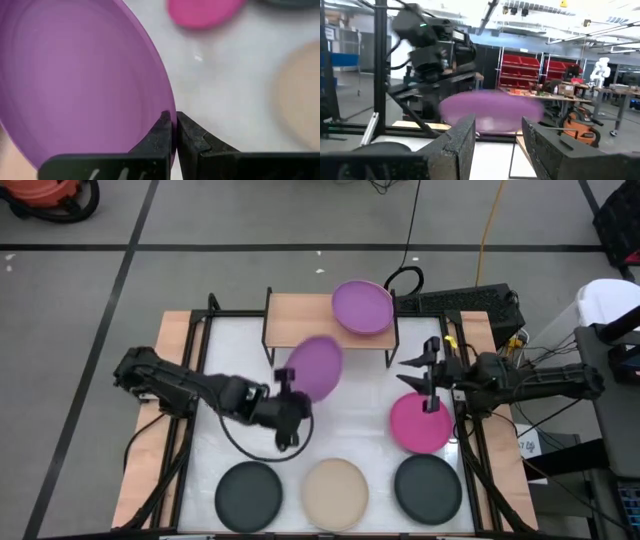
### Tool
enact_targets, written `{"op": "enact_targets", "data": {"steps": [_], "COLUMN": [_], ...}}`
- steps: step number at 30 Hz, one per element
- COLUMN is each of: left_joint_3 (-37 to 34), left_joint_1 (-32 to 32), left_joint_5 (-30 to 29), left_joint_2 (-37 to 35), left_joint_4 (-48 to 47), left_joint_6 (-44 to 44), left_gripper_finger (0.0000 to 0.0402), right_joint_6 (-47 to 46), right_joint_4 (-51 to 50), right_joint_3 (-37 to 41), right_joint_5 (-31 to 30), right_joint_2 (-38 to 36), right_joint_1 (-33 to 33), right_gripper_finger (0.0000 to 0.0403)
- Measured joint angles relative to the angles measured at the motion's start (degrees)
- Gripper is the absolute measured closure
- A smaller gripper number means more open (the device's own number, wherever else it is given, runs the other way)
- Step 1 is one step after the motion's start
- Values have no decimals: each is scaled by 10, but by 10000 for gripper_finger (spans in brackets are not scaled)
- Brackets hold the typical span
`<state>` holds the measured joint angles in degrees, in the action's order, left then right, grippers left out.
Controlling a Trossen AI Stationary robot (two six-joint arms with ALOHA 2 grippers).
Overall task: Place and stack plates onto a shelf
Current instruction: Stack the purple plate on top of the purple plate on the shelf
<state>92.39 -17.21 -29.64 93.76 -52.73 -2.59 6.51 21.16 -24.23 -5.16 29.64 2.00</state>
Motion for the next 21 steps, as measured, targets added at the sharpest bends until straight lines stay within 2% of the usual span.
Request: {"op": "enact_targets", "data": {"steps": [7, 9, 11, 15, 21], "left_joint_3": [1, 1, 1, 1, 1], "left_joint_1": [139, 182, 224, 288, 333], "left_joint_5": [-17, 0, 46, 136, 171], "left_joint_2": [9, 13, 24, 47, 92], "left_joint_4": [153, 192, 236, 275, 288], "left_joint_6": [307, 391, 455, 530, 572], "left_gripper_finger": [392, 392, 392, 392, 392], "right_joint_6": [-1, 0, 0, 2, 2], "right_joint_4": [-5, -8, -9, -9, -13], "right_joint_3": [0, 0, 0, 0, 0], "right_joint_5": [24, 24, 24, 23, 22], "right_joint_2": [-7, -7, -7, -9, -11], "right_joint_1": [14, 21, 28, 38, 42], "right_gripper_finger": [261, 261, 261, 261, 261]}}
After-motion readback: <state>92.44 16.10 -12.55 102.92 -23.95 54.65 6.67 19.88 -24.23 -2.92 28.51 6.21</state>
